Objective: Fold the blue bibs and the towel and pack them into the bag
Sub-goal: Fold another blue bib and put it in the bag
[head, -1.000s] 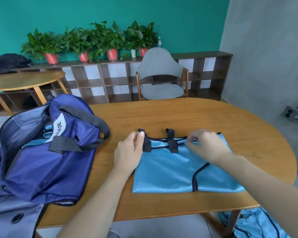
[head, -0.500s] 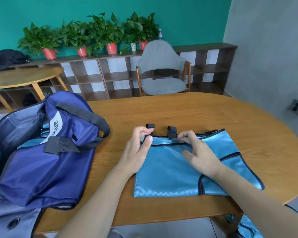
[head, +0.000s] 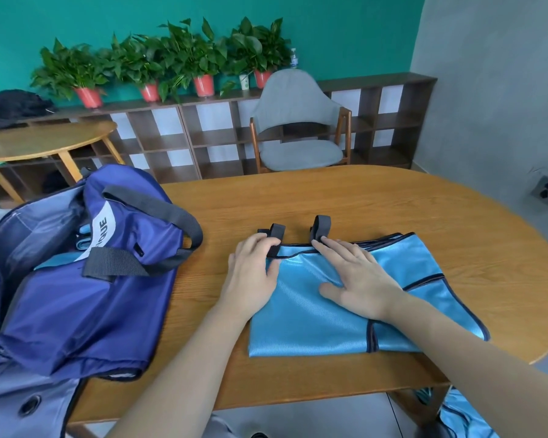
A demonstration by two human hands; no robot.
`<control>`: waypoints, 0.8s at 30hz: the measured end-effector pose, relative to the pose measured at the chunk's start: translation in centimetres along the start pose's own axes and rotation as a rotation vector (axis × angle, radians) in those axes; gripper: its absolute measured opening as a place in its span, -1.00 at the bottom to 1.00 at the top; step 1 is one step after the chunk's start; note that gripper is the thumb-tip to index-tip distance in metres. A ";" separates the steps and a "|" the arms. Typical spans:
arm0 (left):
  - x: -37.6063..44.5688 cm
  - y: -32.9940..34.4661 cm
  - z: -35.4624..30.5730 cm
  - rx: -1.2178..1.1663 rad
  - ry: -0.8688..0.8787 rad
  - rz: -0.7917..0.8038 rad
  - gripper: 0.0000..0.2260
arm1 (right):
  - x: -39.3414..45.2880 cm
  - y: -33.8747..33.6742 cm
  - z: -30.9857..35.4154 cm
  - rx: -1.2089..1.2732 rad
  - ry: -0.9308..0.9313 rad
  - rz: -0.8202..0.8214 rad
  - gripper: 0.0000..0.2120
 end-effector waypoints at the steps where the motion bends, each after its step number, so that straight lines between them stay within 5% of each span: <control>1: -0.1 -0.6 -0.3 0.010 0.039 -0.065 -0.72 | -0.1 -0.1 0.0 0.014 -0.002 -0.018 -0.24; 4: -0.8 -2.3 -1.7 -0.012 0.159 -0.246 -0.87 | -0.6 -0.9 0.2 0.065 -0.036 -0.163 -0.33; 7: -1.3 -1.5 -2.5 -0.073 0.193 -0.140 -0.94 | -1.2 -1.7 0.3 0.073 -0.058 -0.312 -0.58; 10: -1.3 -0.3 -3.0 -0.063 0.251 -0.028 -0.93 | -1.2 -1.6 0.7 0.049 -0.071 -0.297 -0.73; 15: -1.3 0.2 -2.9 0.060 0.326 -0.051 -0.88 | -0.5 -0.5 0.5 0.005 -0.069 -0.152 -0.42; 24: -0.9 1.5 -1.4 0.237 0.123 0.127 -0.55 | 0.1 0.7 0.3 -0.155 0.003 0.021 -0.31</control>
Point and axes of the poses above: each hand's wrist, its own x-axis towards the middle knuckle, its own y-axis out of the palm, z = x × y, the point moved 8 cm from there along x, towards the middle knuckle, and after that the axes turned 1 degree about y, right-handed, at the moved point
